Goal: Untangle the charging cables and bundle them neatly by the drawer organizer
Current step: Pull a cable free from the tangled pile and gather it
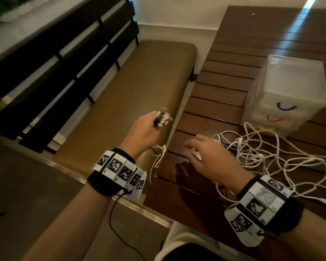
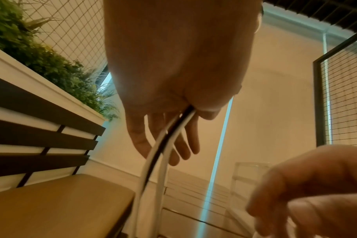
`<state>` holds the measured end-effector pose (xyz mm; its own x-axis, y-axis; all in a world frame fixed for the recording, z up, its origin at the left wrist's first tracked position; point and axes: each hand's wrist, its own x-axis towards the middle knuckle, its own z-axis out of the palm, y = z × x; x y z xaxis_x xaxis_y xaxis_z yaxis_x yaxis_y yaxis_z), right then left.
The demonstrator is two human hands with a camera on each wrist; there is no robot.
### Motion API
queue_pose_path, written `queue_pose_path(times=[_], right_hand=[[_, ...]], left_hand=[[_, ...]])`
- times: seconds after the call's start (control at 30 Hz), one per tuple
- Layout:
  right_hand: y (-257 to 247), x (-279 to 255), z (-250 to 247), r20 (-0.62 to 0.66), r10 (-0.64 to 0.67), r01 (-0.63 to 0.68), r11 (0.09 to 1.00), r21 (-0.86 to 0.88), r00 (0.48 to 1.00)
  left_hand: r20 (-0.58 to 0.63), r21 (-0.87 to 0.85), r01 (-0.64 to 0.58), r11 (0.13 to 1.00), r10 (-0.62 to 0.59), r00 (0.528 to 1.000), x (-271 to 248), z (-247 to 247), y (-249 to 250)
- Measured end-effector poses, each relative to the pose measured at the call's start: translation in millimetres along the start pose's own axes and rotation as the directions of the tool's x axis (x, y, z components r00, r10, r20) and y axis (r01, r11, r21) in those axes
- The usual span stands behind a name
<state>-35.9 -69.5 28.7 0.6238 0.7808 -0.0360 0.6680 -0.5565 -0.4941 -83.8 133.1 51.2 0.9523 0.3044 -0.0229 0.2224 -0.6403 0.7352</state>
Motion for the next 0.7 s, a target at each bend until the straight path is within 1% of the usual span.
queue_pose_path(times=[0.07, 0.17, 0.23, 0.3, 0.33, 0.4, 0.43, 0.47, 0.53, 0.57, 0.6, 0.67, 0.7], right_hand=[[-8.0, 0.5, -7.7, -0.002, 0.013, -0.013, 0.997, 0.072, 1.0], [-25.3, 6.3, -15.9, 0.001, 0.017, -0.016, 0.969, 0.245, 1.0], [-35.9, 12.2, -16.0, 0.009, 0.054, -0.054, 0.928, 0.369, 0.998], [-42.4, 15.9, -12.7, -0.008, 0.086, -0.07, 0.855, 0.514, 0.996], [-46.0, 16.0, -11.3, 0.007, 0.119, -0.101, 0.809, 0.579, 0.993], [-53.1, 14.1, -7.8, 0.131, 0.152, -0.201, 0.704, 0.681, 0.98], [-56.7, 13.4, -5.9, 0.166, 0.151, -0.224, 0.644, 0.731, 0.975], [-58.7, 12.5, -3.0, 0.158, 0.131, -0.205, 0.646, 0.735, 0.979], [-60.0, 11.4, -3.2, 0.125, 0.12, -0.172, 0.597, 0.783, 0.985], [-56.1, 12.8, 0.8, 0.071, 0.156, -0.15, 0.584, 0.798, 0.985], [-57.8, 13.1, 1.4, 0.088, 0.133, -0.151, 0.594, 0.79, 0.987], [-62.2, 11.3, -2.6, 0.081, 0.081, -0.113, 0.597, 0.794, 0.993], [-64.5, 12.4, -6.6, 0.11, 0.098, -0.146, 0.538, 0.83, 0.989]], left_hand=[[0.039, -0.01, -0.053, 0.999, 0.053, 0.998, -3.1, 4.5, 11.7], [0.109, -0.07, -0.129, 0.989, 0.136, 0.985, -10.3, 13.9, 32.6], [0.17, -0.108, -0.126, 0.986, 0.143, 0.975, -15.9, 18.7, 43.7], [0.19, -0.14, -0.09, 0.986, 0.116, 0.975, -15.8, 19.2, 51.4], [0.192, -0.121, -0.077, 0.99, 0.099, 0.976, -16.0, 16.7, 55.1], [0.212, -0.066, -0.065, 0.996, 0.078, 0.974, -18.4, 10.1, 58.7], [0.206, -0.072, -0.071, 0.995, 0.084, 0.975, -21.1, 6.1, 61.0], [0.165, -0.096, -0.091, 0.991, 0.106, 0.981, -25.1, 1.4, 63.9], [0.017, -0.172, -0.181, 0.968, 0.186, 0.982, -31.5, -4.7, 67.2], [-0.044, -0.182, -0.241, 0.954, 0.236, 0.971, -32.9, -6.1, 67.5], [-0.072, -0.156, -0.295, 0.943, 0.287, 0.955, -32.3, -5.9, 67.4], [-0.085, -0.026, -0.384, 0.923, 0.381, 0.921, -28.7, -3.8, 67.3], [-0.107, 0.046, -0.413, 0.91, 0.416, 0.903, -26.2, -3.2, 67.4]])
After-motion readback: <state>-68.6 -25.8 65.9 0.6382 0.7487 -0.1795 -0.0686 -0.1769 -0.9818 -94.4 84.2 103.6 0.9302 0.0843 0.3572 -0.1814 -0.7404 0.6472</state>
